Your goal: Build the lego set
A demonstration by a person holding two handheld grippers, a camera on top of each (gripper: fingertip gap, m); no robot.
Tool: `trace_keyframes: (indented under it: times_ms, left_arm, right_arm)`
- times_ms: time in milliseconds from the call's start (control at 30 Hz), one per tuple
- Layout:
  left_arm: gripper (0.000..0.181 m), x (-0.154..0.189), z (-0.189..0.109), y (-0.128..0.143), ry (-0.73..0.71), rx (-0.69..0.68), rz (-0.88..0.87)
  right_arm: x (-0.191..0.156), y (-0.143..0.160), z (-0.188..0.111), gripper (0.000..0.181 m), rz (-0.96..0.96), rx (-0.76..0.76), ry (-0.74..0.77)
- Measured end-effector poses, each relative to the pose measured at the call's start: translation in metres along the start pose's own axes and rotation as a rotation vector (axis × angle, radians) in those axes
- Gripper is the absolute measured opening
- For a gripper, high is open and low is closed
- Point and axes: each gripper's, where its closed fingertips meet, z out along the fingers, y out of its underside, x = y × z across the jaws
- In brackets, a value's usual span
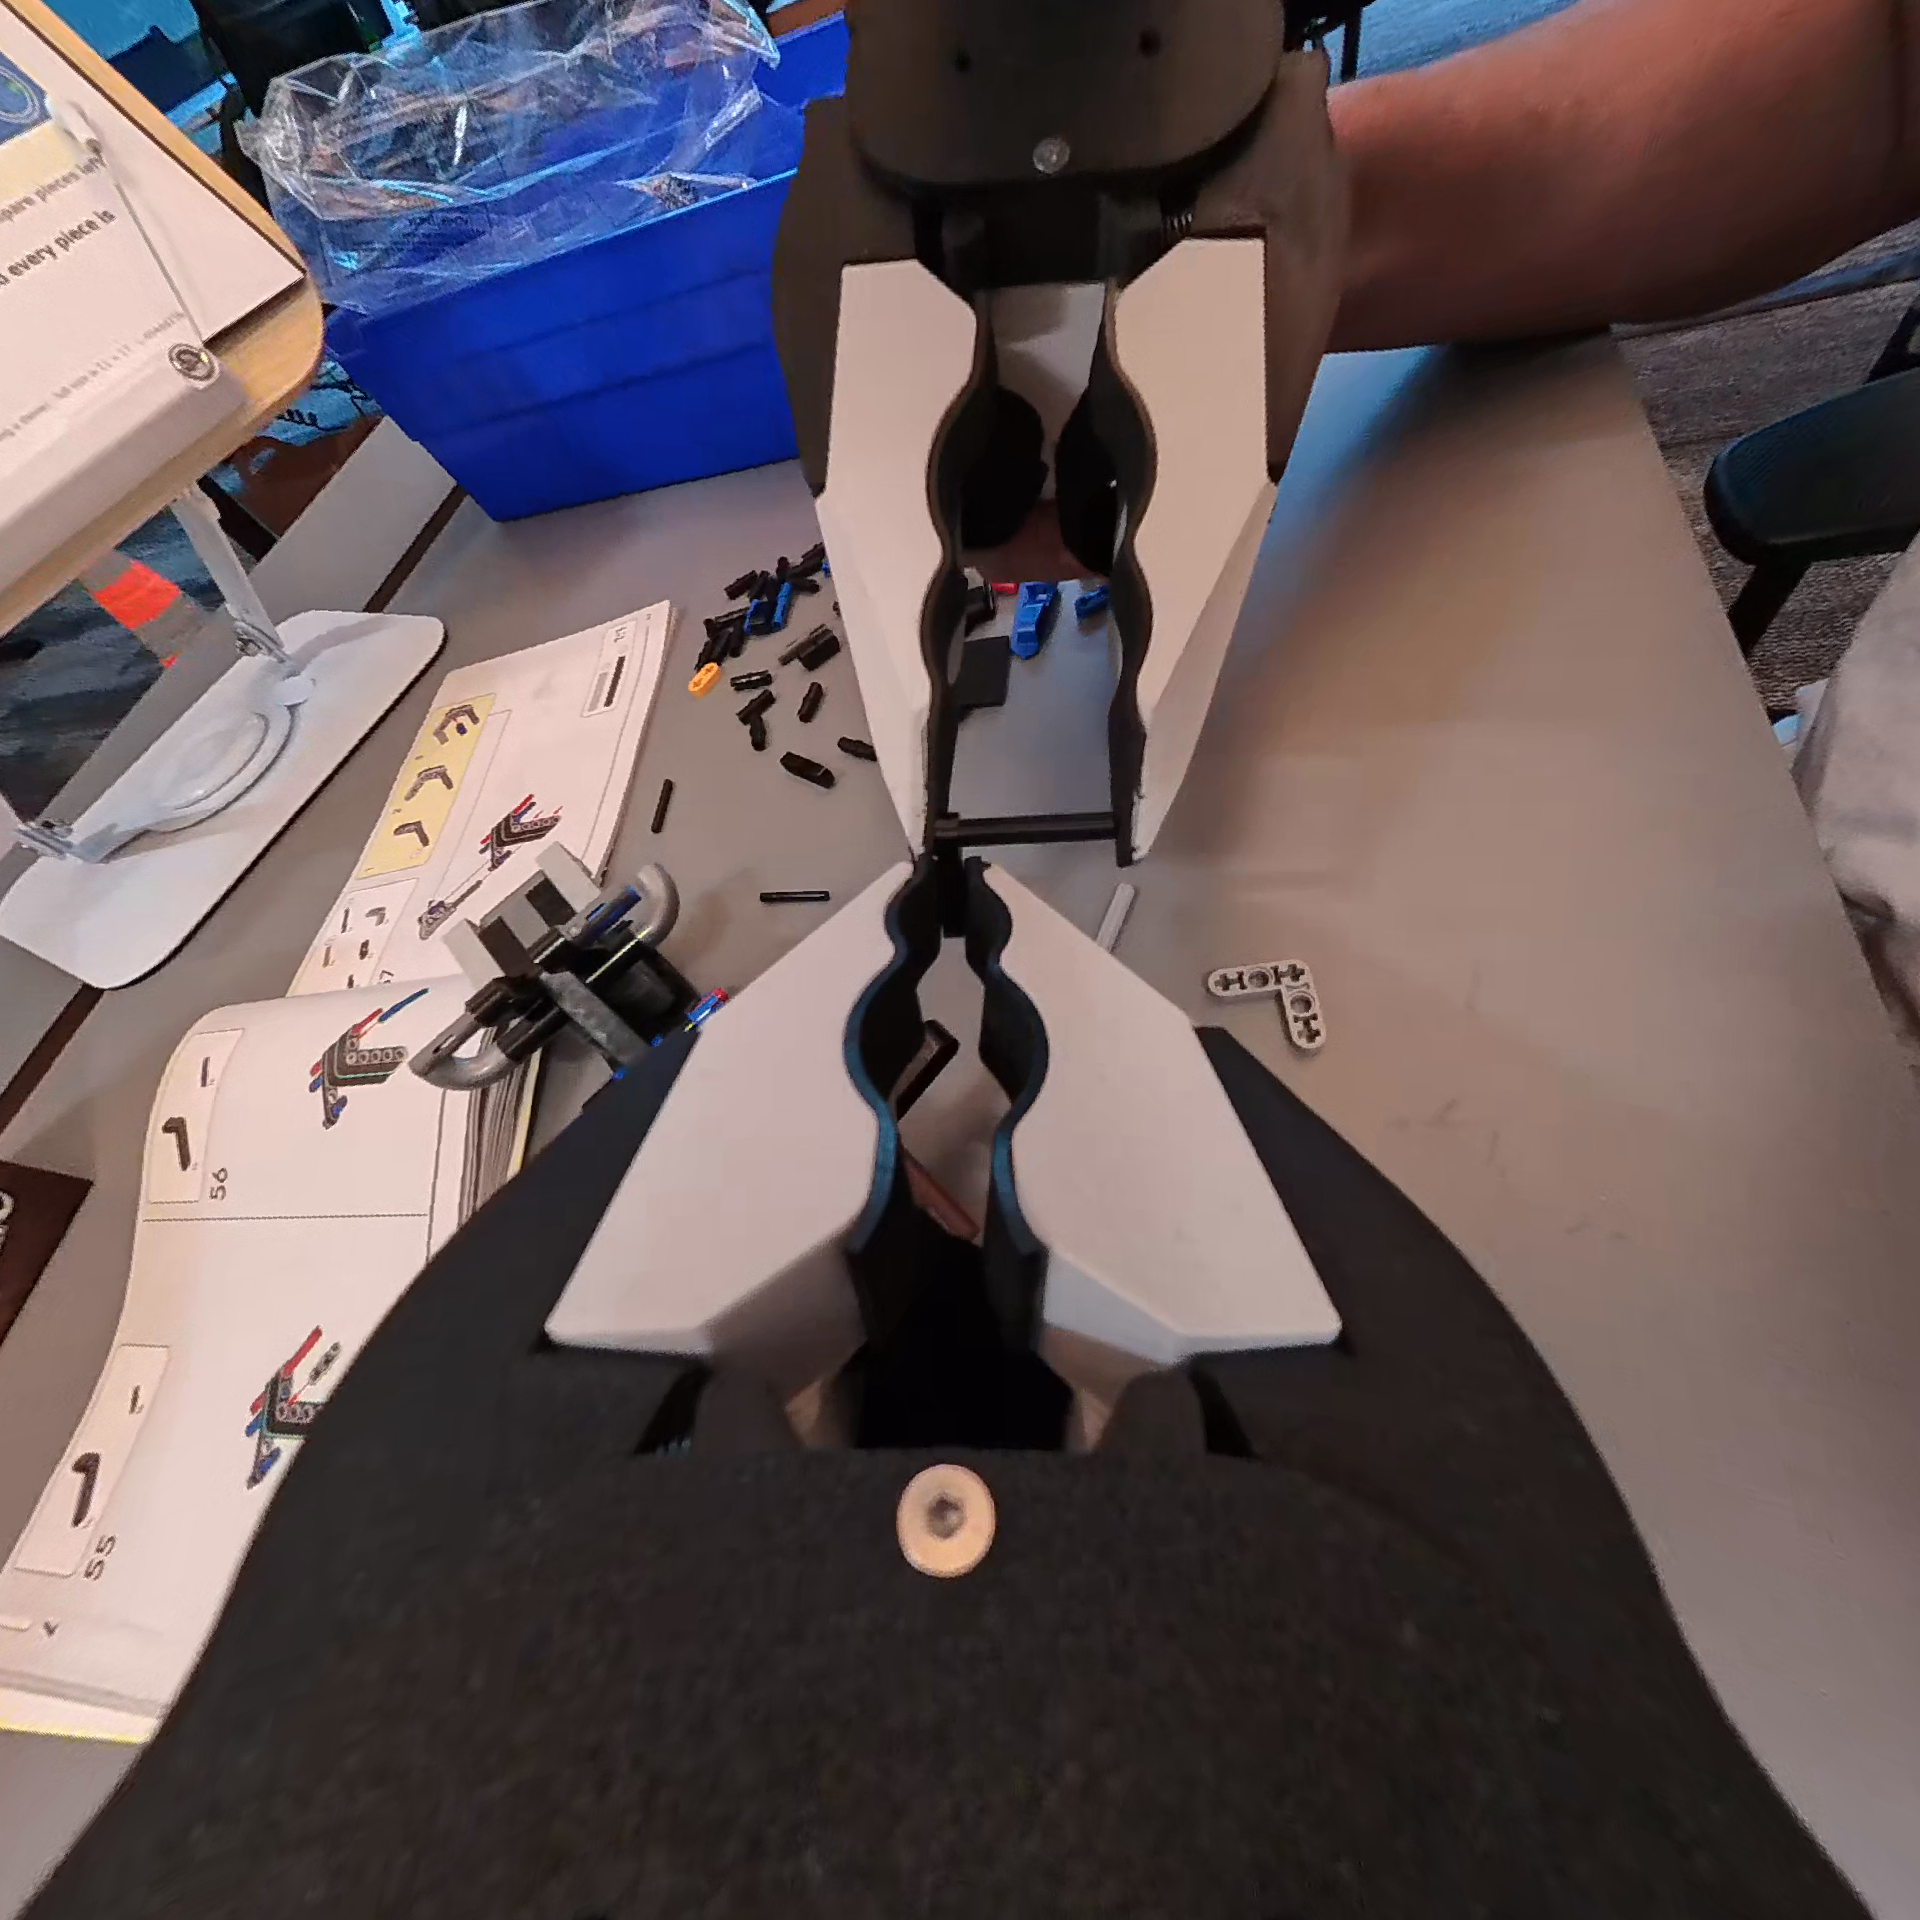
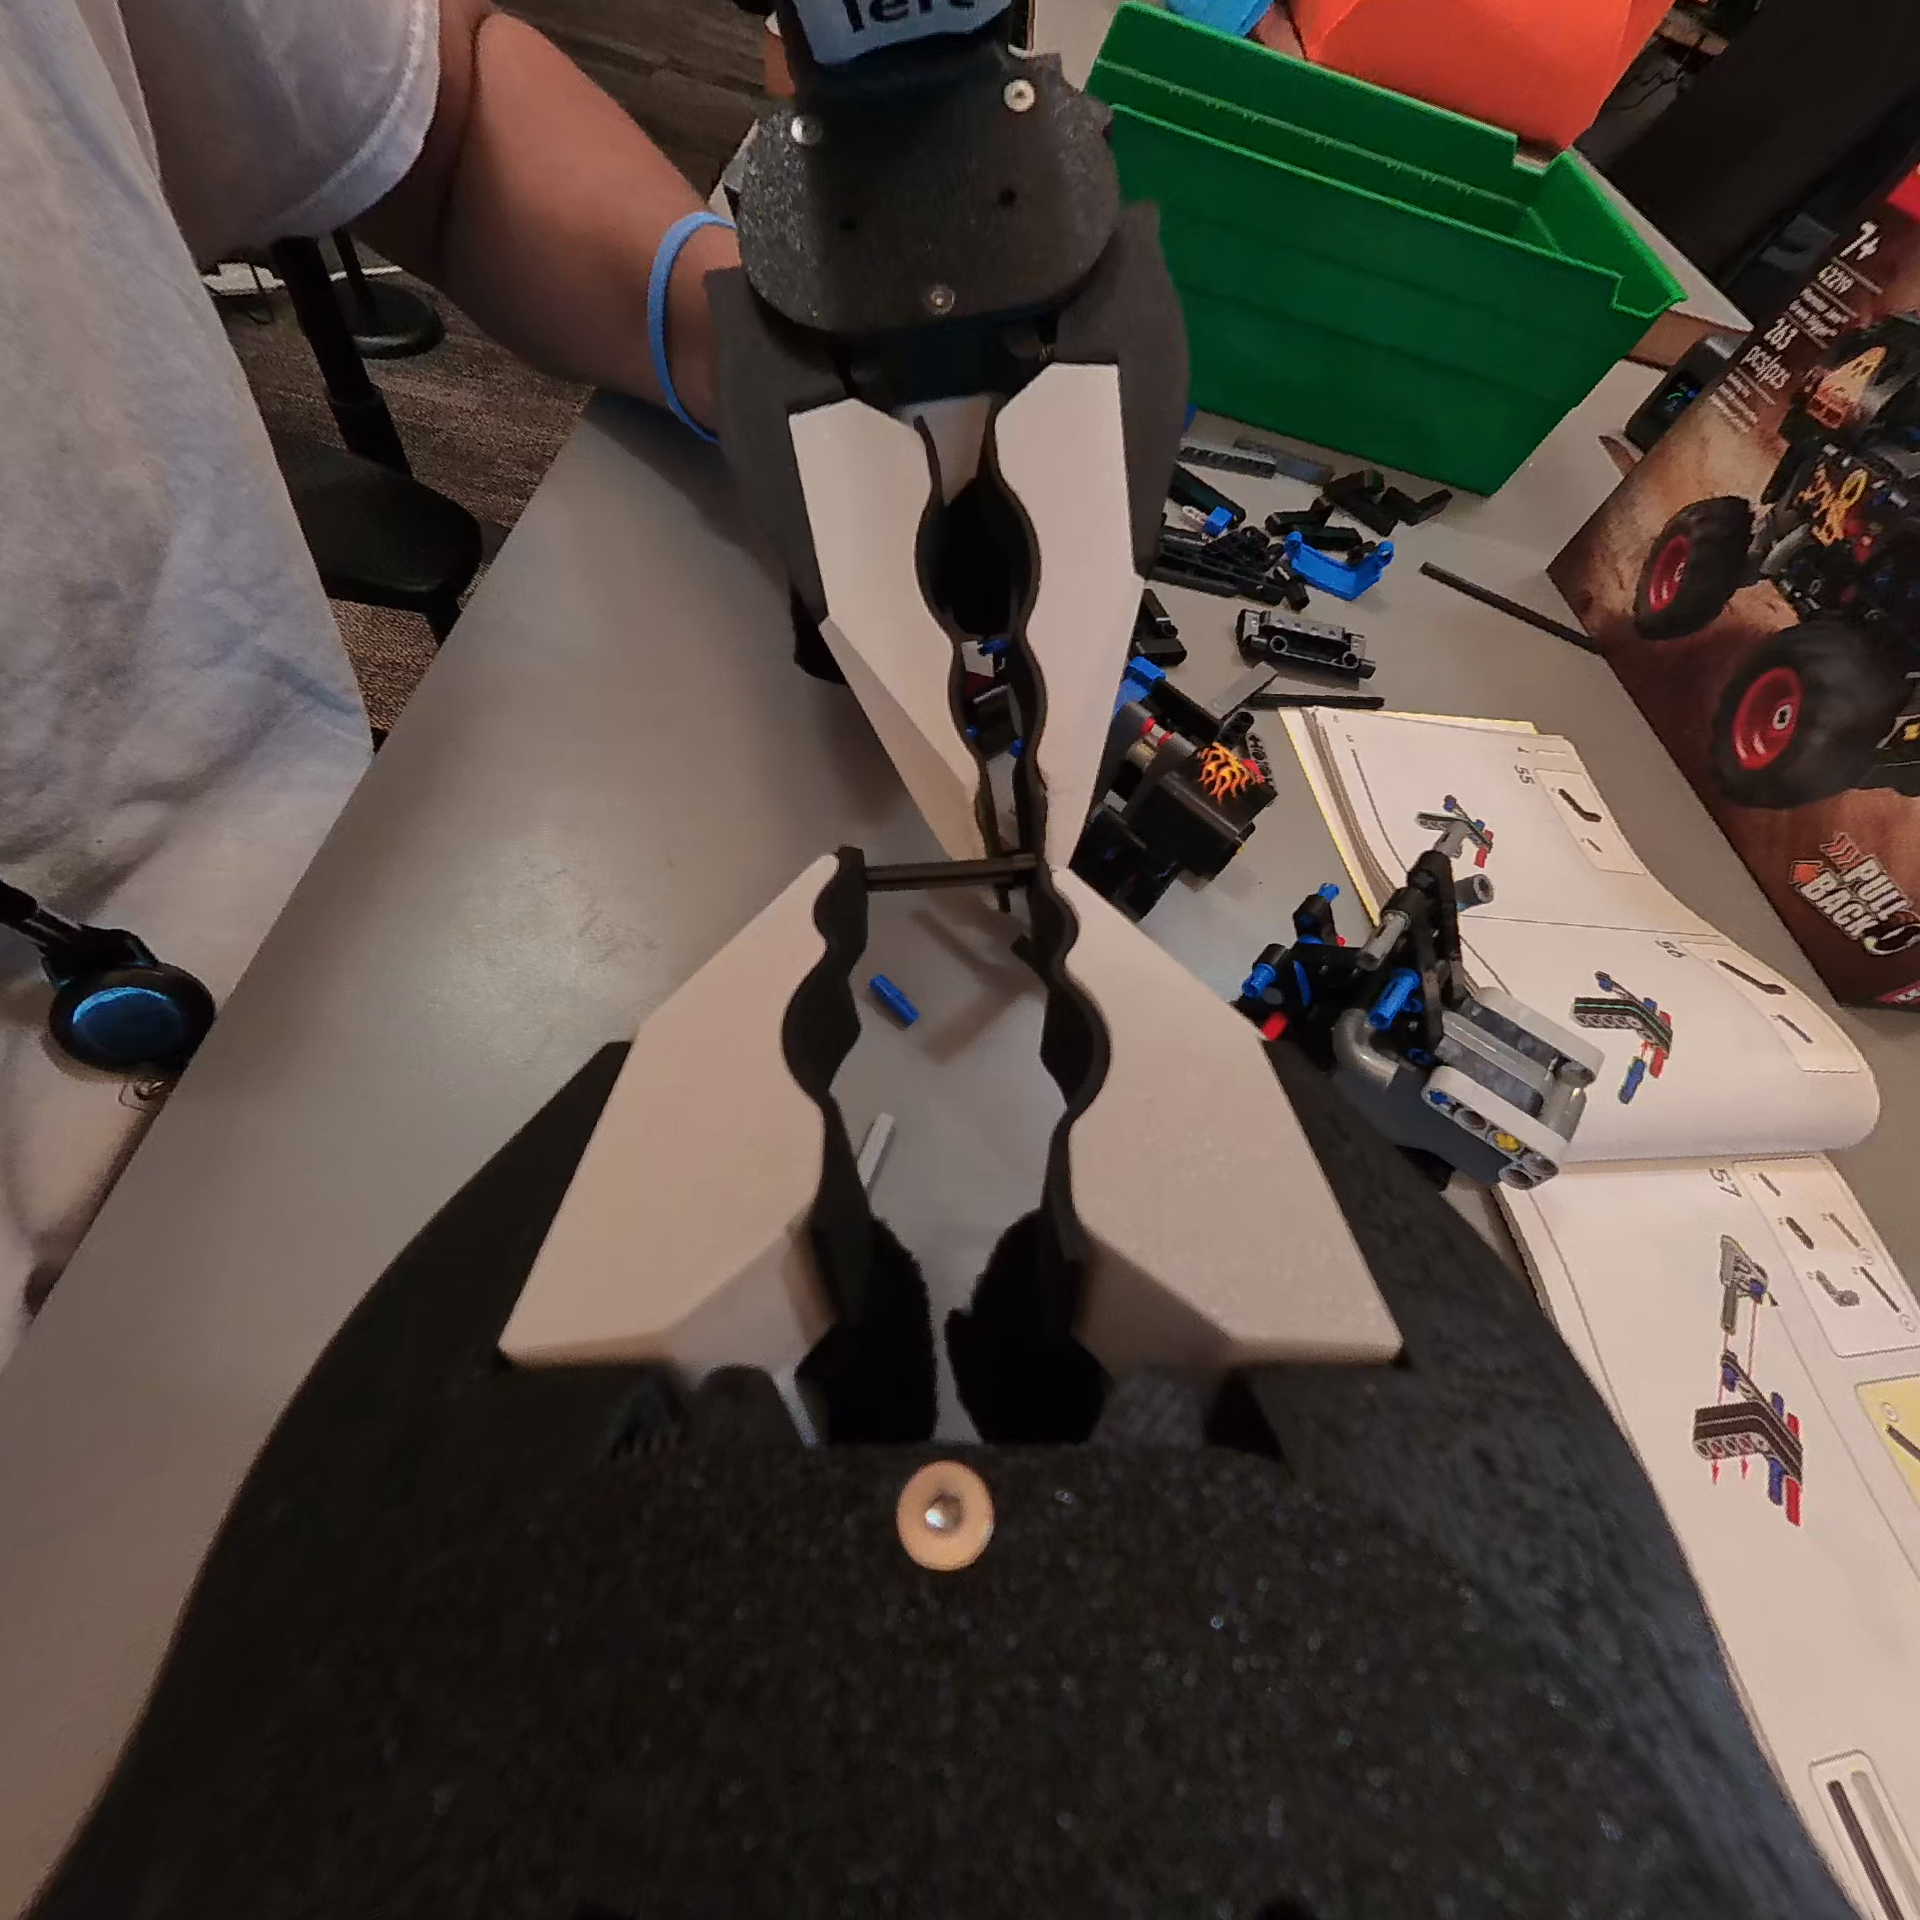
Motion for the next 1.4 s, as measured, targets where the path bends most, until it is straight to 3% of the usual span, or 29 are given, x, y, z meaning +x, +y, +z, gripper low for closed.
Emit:
trace_keyframes:
  times_ms: [367, 567, 900, 1400]
  left_arm:
    - [0.002, -0.003, 0.0, 0.004, -0.039, -0.031, 0.065]
    - [0.002, -0.004, -0.001, 0.003, -0.019, -0.019, -0.007]
    - [0.0, -0.01, -0.01, -0.011, 0.021, 0.085, -0.108]
    - [0.0, -0.025, -0.023, -0.015, 0.008, 0.11, -0.137]
  right_arm:
    - [0.002, 0.002, 0.003, 0.031, -0.004, 0.003, 0.041]
    - [0.003, 0.002, 0.003, 0.031, 0.012, 0.011, 0.05]
    - [0.013, -0.023, -0.014, 0.031, 0.195, 0.212, -0.001]
    - [0.02, -0.018, -0.013, 0.031, 0.26, 0.225, -0.001]
